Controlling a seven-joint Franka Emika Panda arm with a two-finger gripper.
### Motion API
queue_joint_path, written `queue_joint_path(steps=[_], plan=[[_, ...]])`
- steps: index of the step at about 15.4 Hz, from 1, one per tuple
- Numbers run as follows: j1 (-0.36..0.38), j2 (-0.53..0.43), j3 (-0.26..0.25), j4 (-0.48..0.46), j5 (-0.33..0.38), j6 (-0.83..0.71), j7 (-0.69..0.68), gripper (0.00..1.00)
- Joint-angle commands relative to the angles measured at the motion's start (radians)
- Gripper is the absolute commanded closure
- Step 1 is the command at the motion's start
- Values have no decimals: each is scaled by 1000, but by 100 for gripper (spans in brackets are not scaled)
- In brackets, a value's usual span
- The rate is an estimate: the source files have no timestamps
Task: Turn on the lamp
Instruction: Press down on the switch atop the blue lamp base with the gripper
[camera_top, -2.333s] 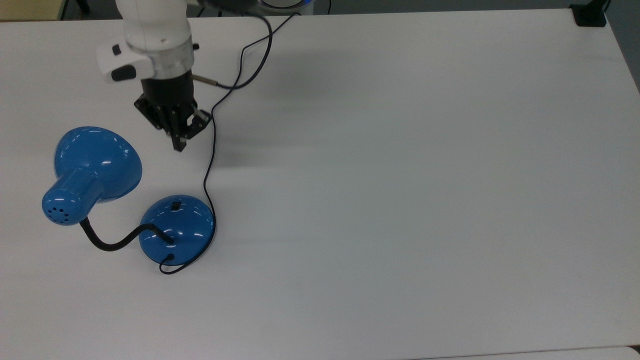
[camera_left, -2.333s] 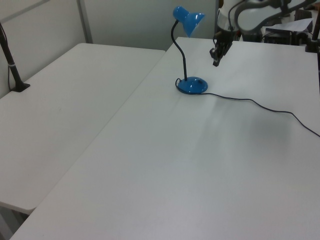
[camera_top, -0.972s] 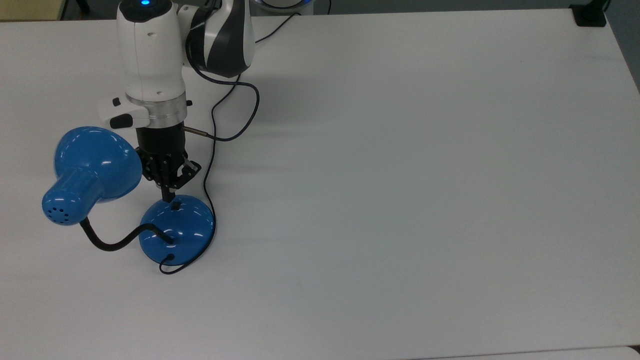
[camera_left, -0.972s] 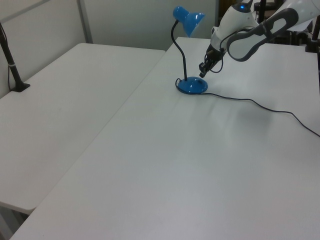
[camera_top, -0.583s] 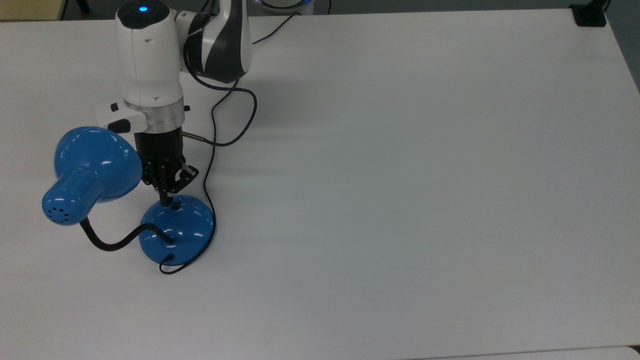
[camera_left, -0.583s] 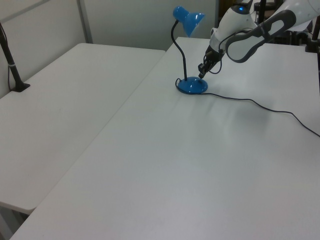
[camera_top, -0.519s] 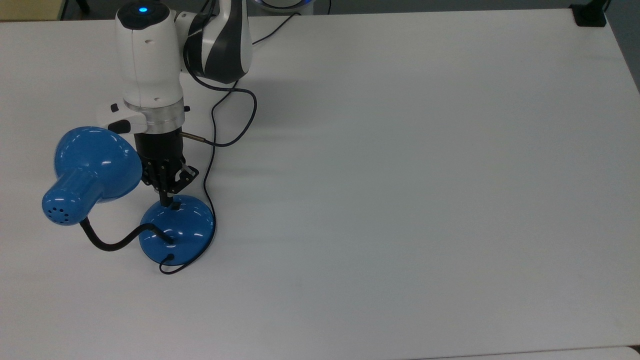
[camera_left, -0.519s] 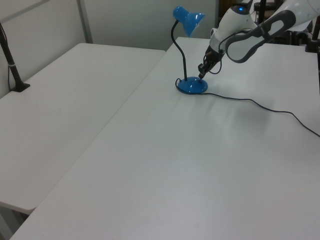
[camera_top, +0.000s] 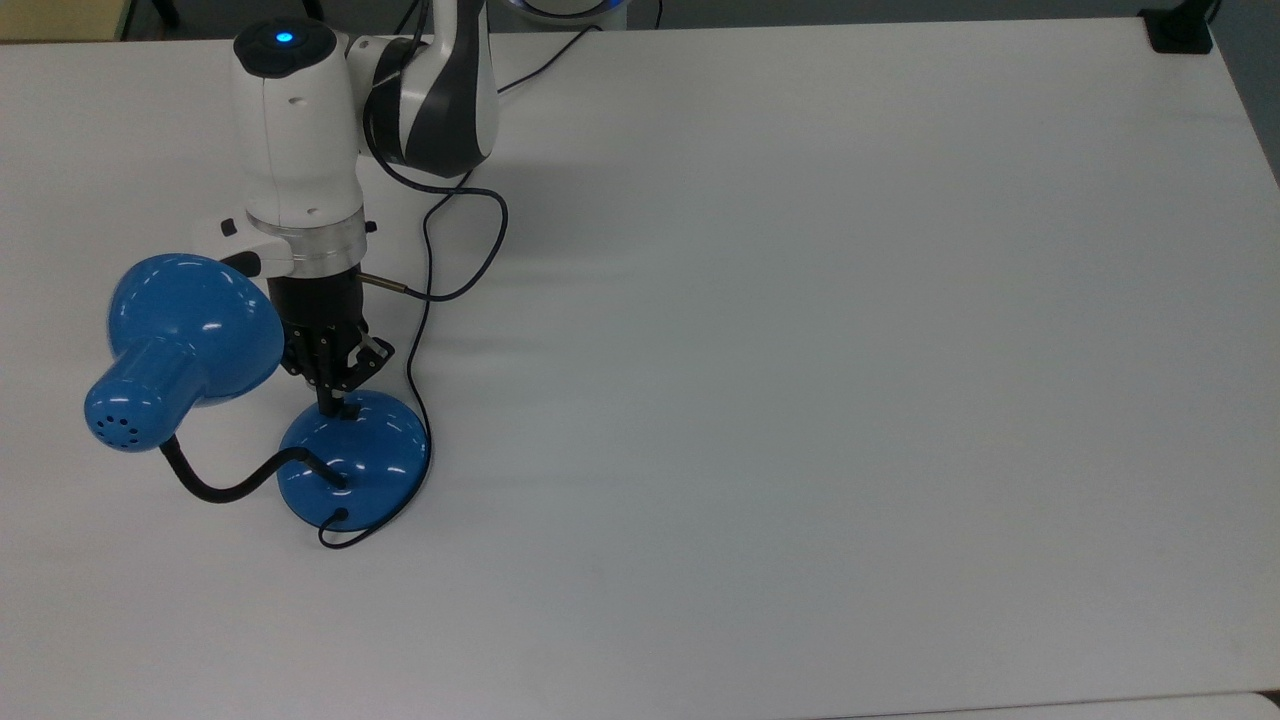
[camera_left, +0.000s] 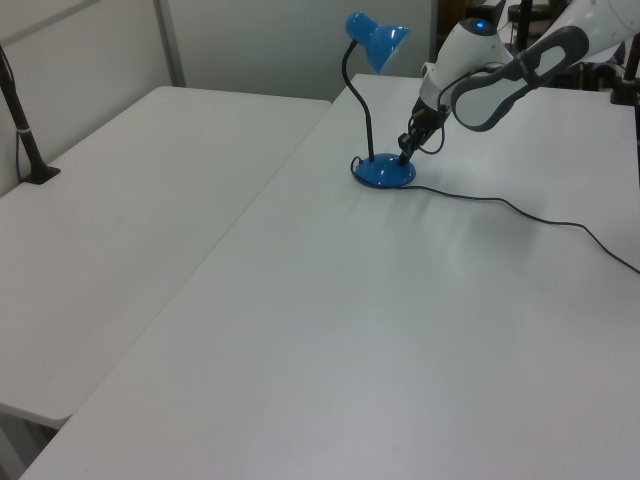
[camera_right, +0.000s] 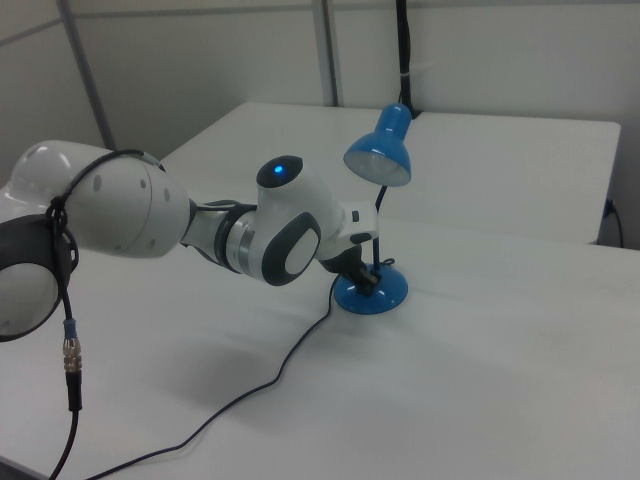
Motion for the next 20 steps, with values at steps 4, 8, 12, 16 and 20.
queue_joint_path(steps=[4, 8, 12, 16, 20], plan=[[-87, -26, 82, 26, -15, -4, -43, 100], [-87, -29, 99, 27, -17, -47, -52, 100], [-79, -18, 105, 24, -17, -50, -77, 100], [-79, -9, 114, 25, -18, -50, -89, 100], [-79, 2, 114, 24, -18, -49, -89, 100]])
